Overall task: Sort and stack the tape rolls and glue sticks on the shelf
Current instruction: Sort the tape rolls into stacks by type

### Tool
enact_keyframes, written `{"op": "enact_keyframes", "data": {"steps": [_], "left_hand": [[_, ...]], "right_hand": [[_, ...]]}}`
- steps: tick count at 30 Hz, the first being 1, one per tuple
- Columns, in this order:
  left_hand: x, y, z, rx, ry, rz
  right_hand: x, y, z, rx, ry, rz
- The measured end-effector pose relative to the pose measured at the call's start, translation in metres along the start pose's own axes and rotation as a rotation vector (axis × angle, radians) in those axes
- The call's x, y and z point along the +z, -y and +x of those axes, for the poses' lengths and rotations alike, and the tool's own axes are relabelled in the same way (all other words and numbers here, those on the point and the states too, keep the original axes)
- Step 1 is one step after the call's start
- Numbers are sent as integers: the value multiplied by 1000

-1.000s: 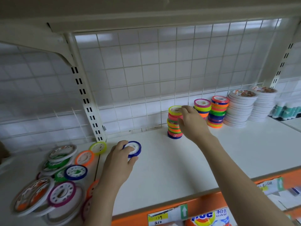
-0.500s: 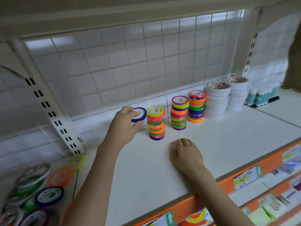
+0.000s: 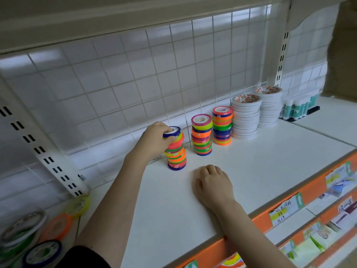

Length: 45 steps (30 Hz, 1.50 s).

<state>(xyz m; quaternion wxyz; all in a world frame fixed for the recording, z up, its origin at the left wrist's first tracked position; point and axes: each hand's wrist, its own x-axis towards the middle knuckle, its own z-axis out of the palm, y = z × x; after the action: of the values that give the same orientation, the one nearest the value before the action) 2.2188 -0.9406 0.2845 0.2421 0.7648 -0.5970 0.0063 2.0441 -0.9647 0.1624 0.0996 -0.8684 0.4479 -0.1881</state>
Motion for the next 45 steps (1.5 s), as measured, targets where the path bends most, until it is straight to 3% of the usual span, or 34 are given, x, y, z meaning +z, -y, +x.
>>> {"op": "enact_keyframes", "data": {"steps": [13, 18, 27, 36, 45], "left_hand": [[1, -7, -15, -41, 31, 90], [10, -5, -58, -88, -106, 118], [37, 51, -179, -419, -25, 148], [-14, 85, -246, -600, -136, 216], [-44, 107, -287, -762, -215, 189]], "right_hand": [[0, -2, 2, -62, 20, -15], [-1, 1, 1, -43, 48, -26], [-1, 32, -6, -159, 111, -26], [14, 115, -32, -430, 222, 57], [19, 160, -47, -584, 288, 86]]}}
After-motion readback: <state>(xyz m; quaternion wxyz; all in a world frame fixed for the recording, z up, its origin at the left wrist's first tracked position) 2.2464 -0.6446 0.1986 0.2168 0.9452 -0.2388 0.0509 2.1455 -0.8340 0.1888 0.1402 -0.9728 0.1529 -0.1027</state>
